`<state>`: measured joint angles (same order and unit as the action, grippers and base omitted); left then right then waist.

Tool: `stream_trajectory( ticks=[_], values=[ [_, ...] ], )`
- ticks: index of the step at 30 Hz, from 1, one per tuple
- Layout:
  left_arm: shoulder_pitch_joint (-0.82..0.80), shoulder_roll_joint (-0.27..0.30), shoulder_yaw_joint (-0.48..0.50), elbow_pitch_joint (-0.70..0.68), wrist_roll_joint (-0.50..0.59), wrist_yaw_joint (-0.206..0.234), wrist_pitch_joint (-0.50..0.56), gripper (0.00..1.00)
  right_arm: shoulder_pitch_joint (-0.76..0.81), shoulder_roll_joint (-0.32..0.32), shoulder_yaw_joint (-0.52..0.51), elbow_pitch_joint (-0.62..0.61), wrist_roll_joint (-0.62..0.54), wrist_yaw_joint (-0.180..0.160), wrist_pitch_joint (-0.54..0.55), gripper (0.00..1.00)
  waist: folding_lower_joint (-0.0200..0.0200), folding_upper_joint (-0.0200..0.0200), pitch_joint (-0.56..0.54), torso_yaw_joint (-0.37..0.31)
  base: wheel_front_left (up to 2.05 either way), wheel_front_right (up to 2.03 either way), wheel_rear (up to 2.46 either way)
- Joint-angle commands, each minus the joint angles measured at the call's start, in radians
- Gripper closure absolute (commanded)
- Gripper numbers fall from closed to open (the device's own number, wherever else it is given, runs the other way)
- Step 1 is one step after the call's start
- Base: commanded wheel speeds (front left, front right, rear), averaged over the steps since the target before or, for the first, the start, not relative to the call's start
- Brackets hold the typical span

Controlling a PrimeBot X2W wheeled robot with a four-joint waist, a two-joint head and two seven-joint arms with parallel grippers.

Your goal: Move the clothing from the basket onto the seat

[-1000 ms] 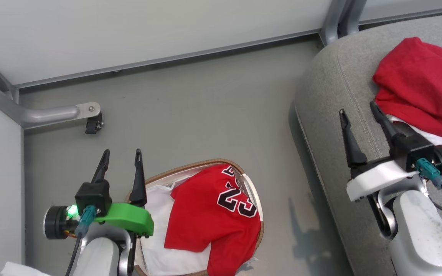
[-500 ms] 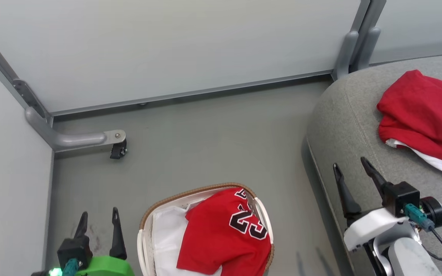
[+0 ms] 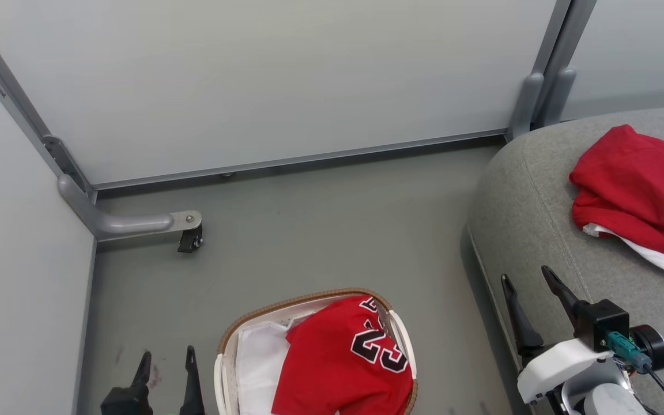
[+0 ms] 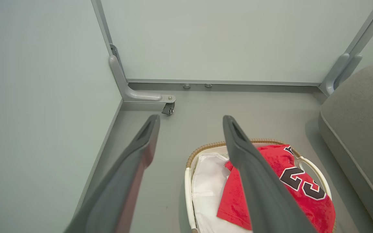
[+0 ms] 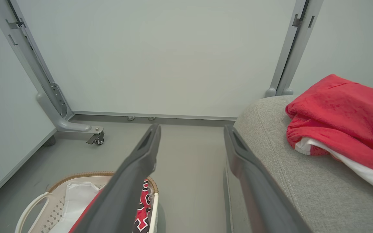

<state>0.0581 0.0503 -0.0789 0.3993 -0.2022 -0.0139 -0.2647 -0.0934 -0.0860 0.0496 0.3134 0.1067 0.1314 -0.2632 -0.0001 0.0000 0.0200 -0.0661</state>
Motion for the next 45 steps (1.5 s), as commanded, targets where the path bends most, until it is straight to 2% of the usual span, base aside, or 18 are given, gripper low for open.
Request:
stream_trajectory(
  ticks=[1,13,23,29,36,45],
  values=[
    [-0.013,0.001,-0.010,0.003,-0.010,-0.007,0.001,0.00,-0.009,-0.003,0.001,-0.005,0.009,-0.001,-0.002,0.00,0.0001,0.0000,0.015,-0.002,0.00,0.00,0.00],
    [-0.216,0.002,-0.101,0.044,-0.020,-0.048,0.001,0.00,-0.154,0.019,0.029,-0.074,0.007,-0.001,-0.002,0.00,0.0001,0.0000,0.240,-0.065,0.00,0.00,0.00],
    [-0.442,0.003,-0.143,0.161,0.023,-0.099,0.000,0.00,-0.287,0.033,0.058,-0.131,0.034,-0.001,-0.002,0.00,0.0001,0.0000,0.453,-0.166,0.00,0.00,0.00],
    [-0.565,0.013,-0.178,0.254,0.040,-0.113,0.001,0.00,-0.338,0.035,0.096,-0.170,0.094,-0.001,-0.002,0.00,0.0001,0.0000,0.555,-0.231,0.00,0.00,0.00],
    [-0.690,0.056,-0.290,0.374,0.008,-0.117,0.001,0.00,-0.390,0.035,0.130,-0.211,0.159,-0.001,-0.002,0.00,0.0001,0.0000,0.663,-0.307,0.00,0.00,0.00],
    [-0.819,0.117,-0.459,0.495,-0.086,-0.117,0.001,0.00,-0.407,0.035,0.144,-0.239,0.208,-0.001,-0.002,0.00,0.0001,0.0000,0.762,-0.362,0.00,0.00,0.00]
  ],
)
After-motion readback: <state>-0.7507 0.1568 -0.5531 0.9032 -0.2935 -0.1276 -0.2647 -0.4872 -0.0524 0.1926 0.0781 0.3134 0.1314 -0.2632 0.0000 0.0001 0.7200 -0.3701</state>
